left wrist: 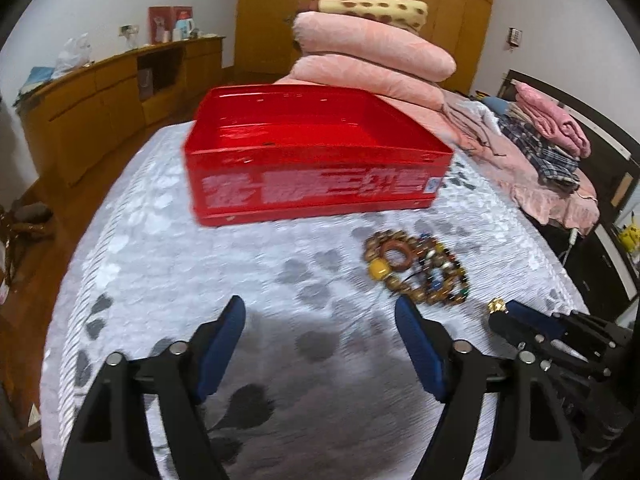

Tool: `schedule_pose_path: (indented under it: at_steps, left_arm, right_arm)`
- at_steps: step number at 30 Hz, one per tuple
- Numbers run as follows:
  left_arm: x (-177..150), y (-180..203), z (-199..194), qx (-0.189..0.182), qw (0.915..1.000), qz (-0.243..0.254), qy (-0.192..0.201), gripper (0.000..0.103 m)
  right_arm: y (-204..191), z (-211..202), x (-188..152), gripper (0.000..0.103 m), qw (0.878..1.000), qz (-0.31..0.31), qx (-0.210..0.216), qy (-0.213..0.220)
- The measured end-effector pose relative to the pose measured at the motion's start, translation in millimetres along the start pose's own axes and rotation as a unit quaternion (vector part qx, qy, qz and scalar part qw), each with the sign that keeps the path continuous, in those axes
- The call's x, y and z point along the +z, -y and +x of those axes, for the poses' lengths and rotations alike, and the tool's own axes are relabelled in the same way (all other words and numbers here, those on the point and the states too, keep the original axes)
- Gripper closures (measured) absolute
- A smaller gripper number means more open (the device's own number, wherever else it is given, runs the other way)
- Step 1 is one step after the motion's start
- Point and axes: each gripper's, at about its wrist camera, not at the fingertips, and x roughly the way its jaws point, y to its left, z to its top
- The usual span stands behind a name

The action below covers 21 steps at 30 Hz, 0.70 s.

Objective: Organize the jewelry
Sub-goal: 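Grasp the wooden ring bracelet with the left tool while the right tool grasps the gold pendant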

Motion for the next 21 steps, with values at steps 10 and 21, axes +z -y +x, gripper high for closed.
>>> schedule_pose_path:
  at_steps: [10,21]
  left_arm:
    - [18.3,32.7,27.2,-0.039,0.9988,0.027,-0.015,0.057]
    - [25.4,43.6,49.0,-0.053,0.9968,0.048,-0.034,0.073]
  right_arm:
    - [19.6,0.7,-1.6,0.084,1.000,0.014,0.003,0.001]
    - [28.5,7.4,-0.1,0.084,1.000,0.022,0.011,-0.002]
